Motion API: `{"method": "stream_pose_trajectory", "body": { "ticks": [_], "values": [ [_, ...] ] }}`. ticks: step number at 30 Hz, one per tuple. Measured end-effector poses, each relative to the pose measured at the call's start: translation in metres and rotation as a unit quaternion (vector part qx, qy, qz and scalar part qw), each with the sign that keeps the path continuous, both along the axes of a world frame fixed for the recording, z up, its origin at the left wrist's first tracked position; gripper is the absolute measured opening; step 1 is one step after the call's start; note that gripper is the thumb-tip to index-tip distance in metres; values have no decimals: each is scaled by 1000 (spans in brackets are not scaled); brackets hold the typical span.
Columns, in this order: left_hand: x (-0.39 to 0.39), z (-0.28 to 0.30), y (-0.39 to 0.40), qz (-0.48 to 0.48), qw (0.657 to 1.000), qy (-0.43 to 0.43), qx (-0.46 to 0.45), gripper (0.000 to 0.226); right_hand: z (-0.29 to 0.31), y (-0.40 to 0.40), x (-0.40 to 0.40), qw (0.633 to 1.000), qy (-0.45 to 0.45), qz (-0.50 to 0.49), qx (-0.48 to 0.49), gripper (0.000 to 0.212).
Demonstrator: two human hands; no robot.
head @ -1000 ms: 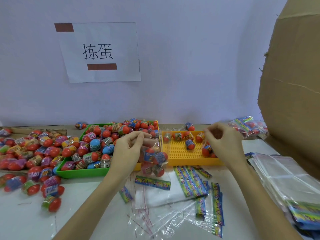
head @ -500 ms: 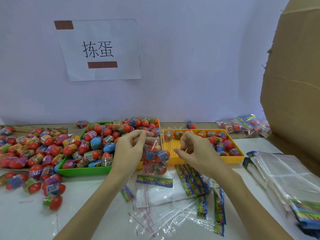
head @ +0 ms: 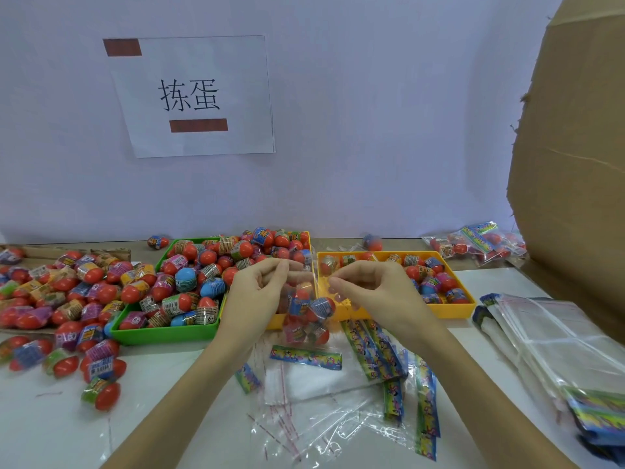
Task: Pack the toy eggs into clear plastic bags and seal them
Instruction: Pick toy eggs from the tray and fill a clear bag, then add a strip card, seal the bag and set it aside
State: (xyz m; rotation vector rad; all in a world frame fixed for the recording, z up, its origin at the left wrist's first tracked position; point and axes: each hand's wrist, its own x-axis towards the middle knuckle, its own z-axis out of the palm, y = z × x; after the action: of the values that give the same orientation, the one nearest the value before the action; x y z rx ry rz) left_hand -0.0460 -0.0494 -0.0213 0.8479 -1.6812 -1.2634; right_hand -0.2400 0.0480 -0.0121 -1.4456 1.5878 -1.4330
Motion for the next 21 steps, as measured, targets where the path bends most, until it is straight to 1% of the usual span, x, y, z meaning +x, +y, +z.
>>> {"method": "stream_pose_trajectory", "body": {
  "ticks": [4,6,8,10,11,14,21],
  "values": [
    [0,4,-7,-67,992,31,103,52,0,0,-6,999,-35,-38,6,7],
    [5,5,-12,-124,984,42,121,51,0,1,-9,998,-48,-49,14,7],
    [11,3,-16,-166,981,12,96,42,0,1,-11,997,-58,-55,22,7],
    [13,0,-17,-169,982,-20,77,37,0,1,-12,996,-60,-55,26,7],
    [13,-1,-17,-160,984,-18,82,35,0,2,-13,996,-61,-54,28,7],
    [12,-2,-16,-148,984,12,102,27,1,3,-16,996,-71,-51,32,7],
    [15,1,-19,-146,980,41,131,26,5,5,-23,996,-84,-11,19,8]
  ]
}}
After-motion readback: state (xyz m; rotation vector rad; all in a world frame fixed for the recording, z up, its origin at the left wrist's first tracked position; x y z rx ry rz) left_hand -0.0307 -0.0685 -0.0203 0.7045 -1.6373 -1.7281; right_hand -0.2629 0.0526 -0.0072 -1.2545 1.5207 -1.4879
